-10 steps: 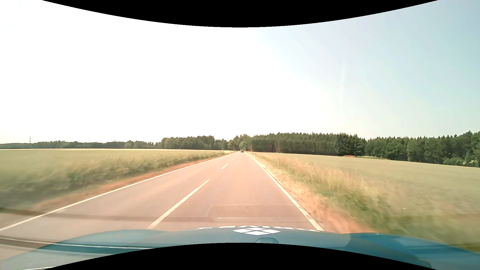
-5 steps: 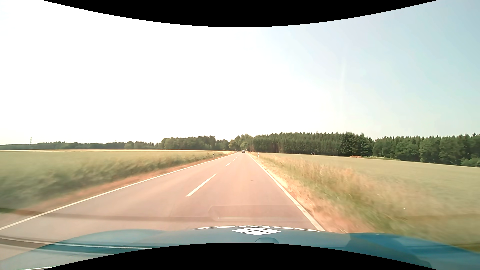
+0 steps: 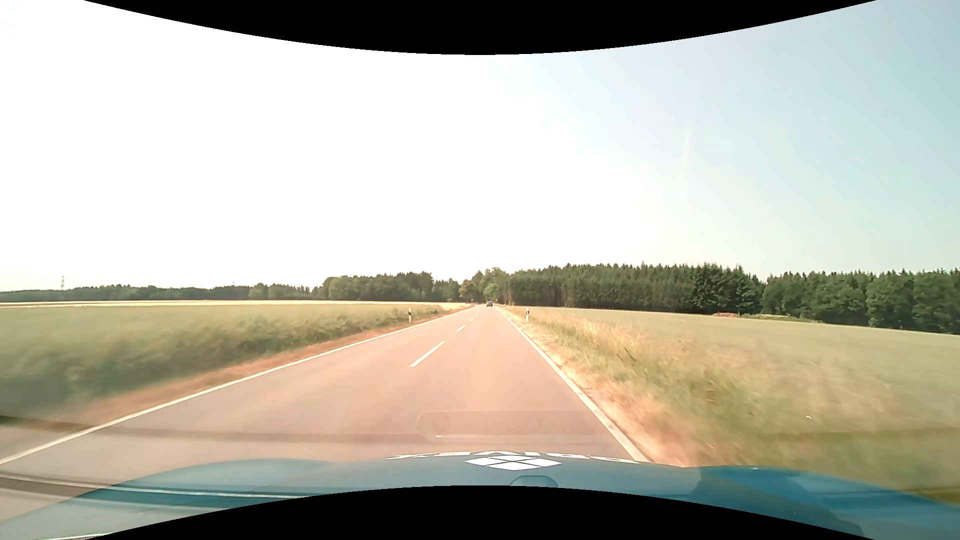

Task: Follow the waypoints while adhering to traffic rules and regulations

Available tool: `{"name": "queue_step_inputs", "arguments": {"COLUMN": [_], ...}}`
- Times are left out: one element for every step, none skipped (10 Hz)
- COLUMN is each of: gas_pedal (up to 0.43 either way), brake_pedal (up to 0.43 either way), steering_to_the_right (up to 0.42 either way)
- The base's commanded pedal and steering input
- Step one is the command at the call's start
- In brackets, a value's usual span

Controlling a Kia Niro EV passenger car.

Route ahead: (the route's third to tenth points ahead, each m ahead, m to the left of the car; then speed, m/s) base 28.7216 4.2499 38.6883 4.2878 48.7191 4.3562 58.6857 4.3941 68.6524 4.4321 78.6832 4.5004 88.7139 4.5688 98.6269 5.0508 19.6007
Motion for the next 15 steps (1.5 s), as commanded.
{"name": "queue_step_inputs", "arguments": {"gas_pedal": [0.197, 0.189, 0.177, 0.177, 0.177, 0.169, 0.169, 0.169, 0.169, 0.157, 0.15, 0.15, 0.138, 0.138, 0.138], "brake_pedal": [0.0, 0.0, 0.0, 0.0, 0.0, 0.0, 0.0, 0.0, 0.0, 0.0, 0.0, 0.0, 0.0, 0.0, 0.0], "steering_to_the_right": [-0.004, -0.004, -0.004, -0.004, -0.004, -0.003, -0.003, -0.003, -0.003, -0.002, -0.002, -0.002, -0.002, -0.002, -0.002]}}
